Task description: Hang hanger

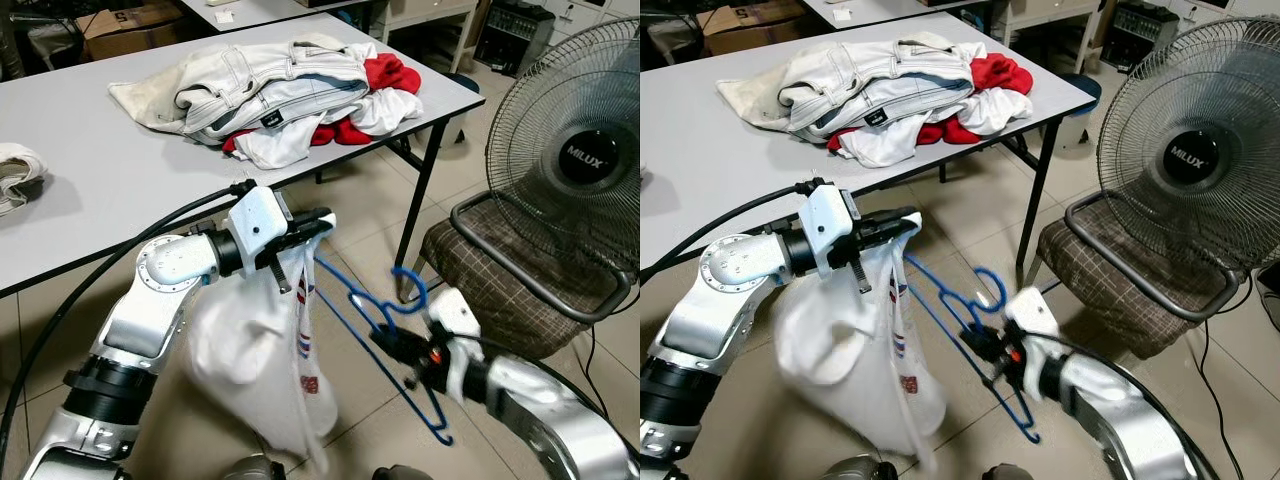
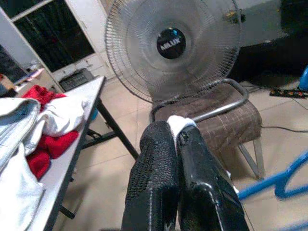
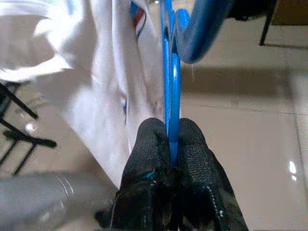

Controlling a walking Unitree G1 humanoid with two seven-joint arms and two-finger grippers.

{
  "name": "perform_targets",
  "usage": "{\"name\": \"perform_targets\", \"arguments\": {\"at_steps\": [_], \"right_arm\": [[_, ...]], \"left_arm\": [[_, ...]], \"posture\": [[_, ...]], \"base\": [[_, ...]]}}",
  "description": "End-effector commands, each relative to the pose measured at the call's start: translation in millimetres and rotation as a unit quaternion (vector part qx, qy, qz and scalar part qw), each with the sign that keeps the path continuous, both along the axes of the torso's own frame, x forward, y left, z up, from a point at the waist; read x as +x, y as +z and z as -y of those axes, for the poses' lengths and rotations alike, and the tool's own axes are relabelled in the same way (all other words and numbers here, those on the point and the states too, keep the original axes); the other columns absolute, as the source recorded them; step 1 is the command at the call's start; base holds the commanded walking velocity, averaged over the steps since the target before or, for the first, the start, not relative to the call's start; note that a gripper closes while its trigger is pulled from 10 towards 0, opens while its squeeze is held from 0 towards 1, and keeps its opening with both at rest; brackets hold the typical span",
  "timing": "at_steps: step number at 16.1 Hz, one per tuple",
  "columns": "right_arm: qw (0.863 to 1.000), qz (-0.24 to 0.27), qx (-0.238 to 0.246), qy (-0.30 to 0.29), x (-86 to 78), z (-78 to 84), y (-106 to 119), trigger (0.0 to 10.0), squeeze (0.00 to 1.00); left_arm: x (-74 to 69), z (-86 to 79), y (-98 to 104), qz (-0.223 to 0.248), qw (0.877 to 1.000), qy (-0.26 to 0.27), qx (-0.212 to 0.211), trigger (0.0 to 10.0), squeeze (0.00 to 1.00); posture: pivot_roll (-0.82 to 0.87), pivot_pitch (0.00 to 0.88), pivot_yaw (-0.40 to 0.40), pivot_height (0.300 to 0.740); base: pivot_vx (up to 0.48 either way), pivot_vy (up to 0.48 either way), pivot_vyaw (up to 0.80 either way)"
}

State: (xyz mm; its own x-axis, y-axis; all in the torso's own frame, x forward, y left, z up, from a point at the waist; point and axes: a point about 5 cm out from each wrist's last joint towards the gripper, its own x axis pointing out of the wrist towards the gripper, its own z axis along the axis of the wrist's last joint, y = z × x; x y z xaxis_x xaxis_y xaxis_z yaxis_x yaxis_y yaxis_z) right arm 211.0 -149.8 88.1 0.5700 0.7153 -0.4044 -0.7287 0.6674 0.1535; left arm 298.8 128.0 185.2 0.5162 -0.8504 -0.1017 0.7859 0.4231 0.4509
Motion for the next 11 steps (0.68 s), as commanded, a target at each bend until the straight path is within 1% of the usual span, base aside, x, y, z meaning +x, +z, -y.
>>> {"name": "perform_targets", "arguments": {"at_steps": [1, 2, 4, 5, 6, 7, 8, 10, 11], "right_arm": [[1.000, 0.021, -0.008, 0.010, -3.3, 7.8, 6.5, 10.0, 0.00], [0.999, 0.023, -0.023, 0.022, -7.7, 15.6, 6.7, 10.0, 0.00], [0.998, 0.031, -0.045, 0.040, -12.6, 25.8, 8.8, 10.0, 0.00], [0.997, 0.036, -0.054, 0.052, -14.8, 29.7, 10.5, 10.0, 0.00], [0.994, 0.049, -0.071, 0.070, -17.2, 37.1, 14.2, 10.0, 0.00], [0.992, 0.053, -0.085, 0.077, -17.3, 42.8, 15.7, 10.0, 0.00], [0.991, 0.053, -0.090, 0.078, -16.9, 45.1, 15.9, 10.0, 0.00], [0.989, 0.052, -0.119, 0.071, -14.2, 53.2, 13.5, 10.0, 0.00], [0.985, 0.048, -0.161, 0.025, -5.1, 64.9, 5.7, 10.0, 0.00]], "left_arm": [[-3.0, -2.6, -0.8, -0.015, 1.000, -0.017, 0.005, 0.0, 0.00], [-4.6, -7.3, -5.9, -0.035, 0.999, -0.027, 0.019, 0.0, 0.00], [-4.2, -15.1, -12.9, -0.061, 0.997, -0.032, 0.038, 0.0, 0.00], [-3.8, -18.3, -15.0, -0.070, 0.996, -0.036, 0.044, 0.0, 0.00], [-4.2, -22.0, -17.1, -0.091, 0.994, -0.048, 0.048, 0.0, 0.00], [-4.3, -23.3, -18.1, -0.099, 0.992, -0.056, 0.053, 0.0, 0.00], [-4.2, -23.5, -18.6, -0.102, 0.992, -0.058, 0.054, 0.0, 0.00], [-3.7, -23.2, -19.7, -0.109, 0.990, -0.065, 0.056, 0.0, 0.00], [-2.4, -21.5, -20.4, -0.115, 0.989, -0.074, 0.054, 0.0, 0.00]], "posture": [[-0.02, 0.039, 0.016, 0.740], [-0.02, 0.041, 0.018, 0.740], [-0.02, 0.042, 0.024, 0.740], [-0.03, 0.043, 0.027, 0.740], [-0.03, 0.042, 0.031, 0.740], [-0.03, 0.041, 0.033, 0.740], [-0.03, 0.040, 0.034, 0.740], [-0.04, 0.038, 0.040, 0.740], [-0.04, 0.037, 0.042, 0.740]], "base": [[0.000, 0.000, 0.00], [0.000, 0.000, 0.00], [0.000, 0.000, 0.00], [0.000, 0.000, 0.00], [0.000, 0.000, 0.00], [0.000, 0.000, 0.00], [0.000, 0.000, 0.00], [0.000, 0.000, 0.00], [0.000, 0.000, 0.00]]}}
